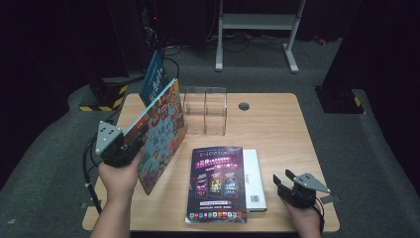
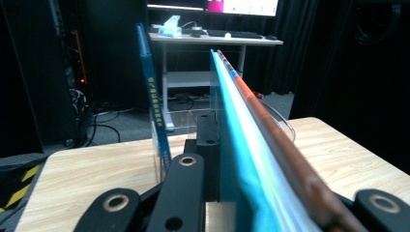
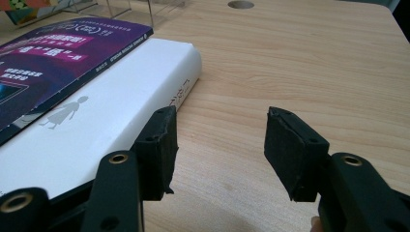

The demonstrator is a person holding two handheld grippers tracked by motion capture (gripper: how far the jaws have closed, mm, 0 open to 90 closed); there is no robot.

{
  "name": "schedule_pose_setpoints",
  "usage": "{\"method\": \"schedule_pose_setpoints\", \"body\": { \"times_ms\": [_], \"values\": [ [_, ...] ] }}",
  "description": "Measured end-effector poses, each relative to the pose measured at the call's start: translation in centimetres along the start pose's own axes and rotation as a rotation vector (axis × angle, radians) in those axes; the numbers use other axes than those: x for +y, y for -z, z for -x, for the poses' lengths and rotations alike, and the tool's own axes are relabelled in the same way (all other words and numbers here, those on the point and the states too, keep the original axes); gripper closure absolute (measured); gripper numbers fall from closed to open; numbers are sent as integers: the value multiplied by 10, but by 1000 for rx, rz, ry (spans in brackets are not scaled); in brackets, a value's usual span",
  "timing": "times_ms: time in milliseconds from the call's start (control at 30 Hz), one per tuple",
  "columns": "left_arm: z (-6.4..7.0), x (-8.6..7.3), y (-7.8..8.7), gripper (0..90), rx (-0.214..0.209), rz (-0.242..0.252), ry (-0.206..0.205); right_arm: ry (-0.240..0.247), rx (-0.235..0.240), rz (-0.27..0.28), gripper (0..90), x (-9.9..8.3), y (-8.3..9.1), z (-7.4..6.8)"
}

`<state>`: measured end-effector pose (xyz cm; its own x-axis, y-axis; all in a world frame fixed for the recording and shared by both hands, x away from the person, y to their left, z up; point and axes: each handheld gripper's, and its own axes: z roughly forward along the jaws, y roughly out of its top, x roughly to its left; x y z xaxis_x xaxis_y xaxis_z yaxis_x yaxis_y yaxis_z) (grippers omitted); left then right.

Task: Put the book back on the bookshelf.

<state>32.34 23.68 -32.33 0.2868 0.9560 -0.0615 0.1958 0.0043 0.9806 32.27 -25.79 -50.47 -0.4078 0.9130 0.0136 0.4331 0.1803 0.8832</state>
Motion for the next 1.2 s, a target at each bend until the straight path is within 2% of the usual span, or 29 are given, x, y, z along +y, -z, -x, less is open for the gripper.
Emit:
{"method": "schedule_pose_setpoints", "body": {
  "times_ms": [200,500,800,900,1033,1200],
  "values": [
    [0,2,-3,813,43,21,3,-3,-2,2,458,0,0,1],
    [1,8,-16,813,78,40,-1,-2,-1,2,459,0,0,2],
    [3,14,-37,812,102,45,7,-8,-1,6,461,0,1,2],
    [5,16,-44,813,106,44,-1,-4,1,6,460,0,1,2],
    [7,15,-52,812,114,59,-3,-2,1,4,460,0,1,2],
    [8,13,-61,812,121,50,-6,2,-1,0,459,0,0,3]
  ]
}}
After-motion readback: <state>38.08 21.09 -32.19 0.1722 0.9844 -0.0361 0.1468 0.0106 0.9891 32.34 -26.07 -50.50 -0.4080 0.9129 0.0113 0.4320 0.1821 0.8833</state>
